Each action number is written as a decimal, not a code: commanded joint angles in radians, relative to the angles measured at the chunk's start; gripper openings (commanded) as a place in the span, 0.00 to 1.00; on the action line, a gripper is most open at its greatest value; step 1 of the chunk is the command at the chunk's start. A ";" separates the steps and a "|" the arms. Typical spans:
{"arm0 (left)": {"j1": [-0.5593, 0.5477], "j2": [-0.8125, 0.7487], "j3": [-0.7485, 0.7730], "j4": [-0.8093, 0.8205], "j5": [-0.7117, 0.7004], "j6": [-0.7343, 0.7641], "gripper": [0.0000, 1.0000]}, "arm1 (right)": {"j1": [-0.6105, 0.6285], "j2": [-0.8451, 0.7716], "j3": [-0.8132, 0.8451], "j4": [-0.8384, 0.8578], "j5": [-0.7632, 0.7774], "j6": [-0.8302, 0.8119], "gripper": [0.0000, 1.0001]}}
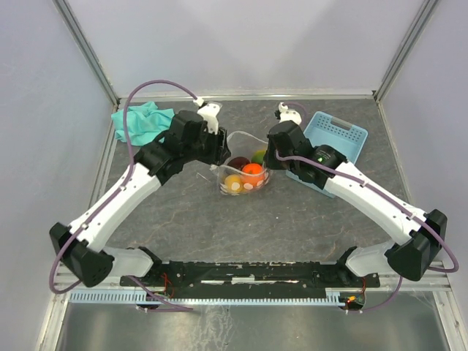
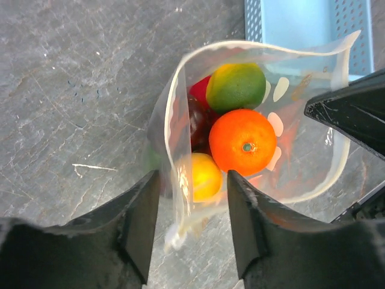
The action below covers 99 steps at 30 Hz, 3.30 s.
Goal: Place the food in the zip-top bag and seal the zipper
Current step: Zip the zipper food storage bag at the center of the board.
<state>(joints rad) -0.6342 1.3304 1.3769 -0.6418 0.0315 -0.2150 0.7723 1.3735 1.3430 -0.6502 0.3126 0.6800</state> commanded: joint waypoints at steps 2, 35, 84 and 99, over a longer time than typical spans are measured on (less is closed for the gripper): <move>0.004 -0.175 -0.126 0.159 -0.016 0.015 0.63 | -0.003 -0.016 0.077 -0.041 0.034 0.034 0.01; 0.136 -0.421 -0.833 0.991 0.271 -0.195 0.41 | -0.046 -0.013 0.061 -0.001 -0.037 0.028 0.01; 0.146 -0.543 -0.625 0.593 0.281 0.204 0.03 | -0.307 -0.117 0.102 -0.320 -0.918 -1.374 0.90; 0.147 -0.539 -0.621 0.585 0.297 0.204 0.03 | -0.309 0.016 0.039 -0.180 -0.881 -1.416 0.78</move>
<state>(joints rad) -0.4938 0.7959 0.7044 -0.0818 0.2985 -0.0666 0.4683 1.3682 1.3689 -0.8986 -0.5282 -0.7071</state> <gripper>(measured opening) 0.036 0.816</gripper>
